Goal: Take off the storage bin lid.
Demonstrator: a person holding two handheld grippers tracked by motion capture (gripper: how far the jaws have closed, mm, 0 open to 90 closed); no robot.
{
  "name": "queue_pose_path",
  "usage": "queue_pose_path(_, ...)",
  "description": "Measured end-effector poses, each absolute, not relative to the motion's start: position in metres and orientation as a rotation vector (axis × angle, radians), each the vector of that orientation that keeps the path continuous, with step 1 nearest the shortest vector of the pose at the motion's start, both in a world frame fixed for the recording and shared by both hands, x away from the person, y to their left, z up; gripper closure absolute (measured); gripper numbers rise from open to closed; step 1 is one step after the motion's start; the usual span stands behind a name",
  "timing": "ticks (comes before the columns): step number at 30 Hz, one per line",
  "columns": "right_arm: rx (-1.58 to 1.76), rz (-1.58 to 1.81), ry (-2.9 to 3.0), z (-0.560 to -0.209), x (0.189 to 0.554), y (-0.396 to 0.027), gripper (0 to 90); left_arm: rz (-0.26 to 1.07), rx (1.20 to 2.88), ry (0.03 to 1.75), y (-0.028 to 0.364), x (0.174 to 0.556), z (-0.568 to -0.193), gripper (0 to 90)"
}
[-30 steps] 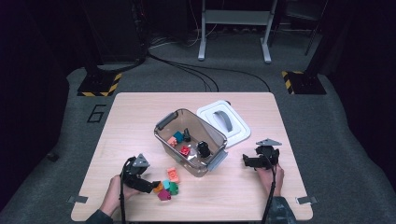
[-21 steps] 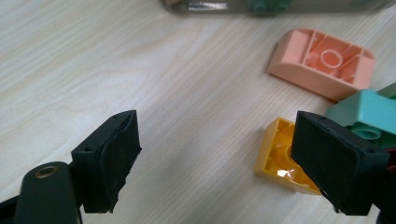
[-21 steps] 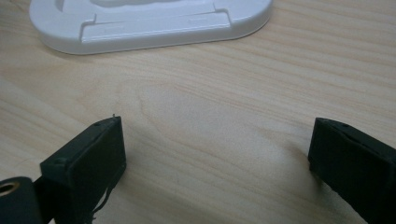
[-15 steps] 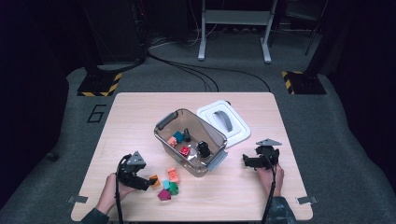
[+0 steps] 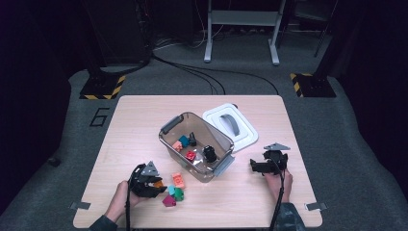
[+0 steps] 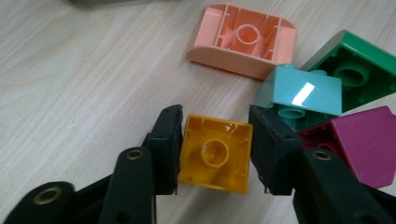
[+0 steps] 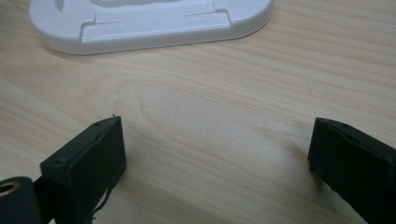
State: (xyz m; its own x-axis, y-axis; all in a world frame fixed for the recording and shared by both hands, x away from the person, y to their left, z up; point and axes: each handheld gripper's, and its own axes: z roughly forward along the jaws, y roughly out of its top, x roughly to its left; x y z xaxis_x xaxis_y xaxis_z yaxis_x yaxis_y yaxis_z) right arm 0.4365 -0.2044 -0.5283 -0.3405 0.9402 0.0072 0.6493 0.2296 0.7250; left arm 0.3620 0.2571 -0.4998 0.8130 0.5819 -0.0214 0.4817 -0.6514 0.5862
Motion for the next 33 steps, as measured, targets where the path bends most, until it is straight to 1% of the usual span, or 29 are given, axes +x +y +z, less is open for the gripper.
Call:
queue_pose_path(3, 1.462, 0.895, 2.07, -0.528, 0.437, -0.204, 3.2, 0.201, 2.398, 0.787, 0.258, 0.363, -0.5, 57.7)
queue_pose_path(12, 1.464, 0.895, 2.068, -0.528, 0.437, -0.204, 3.2, 0.235, 2.351, 0.835, 0.266, 0.368, -0.493, 58.2)
queue_pose_path(33, 1.462, 0.895, 2.069, -0.528, 0.437, -0.204, 3.2, 0.347, 2.227, 0.903, 0.29, 0.397, -0.44, 58.8)
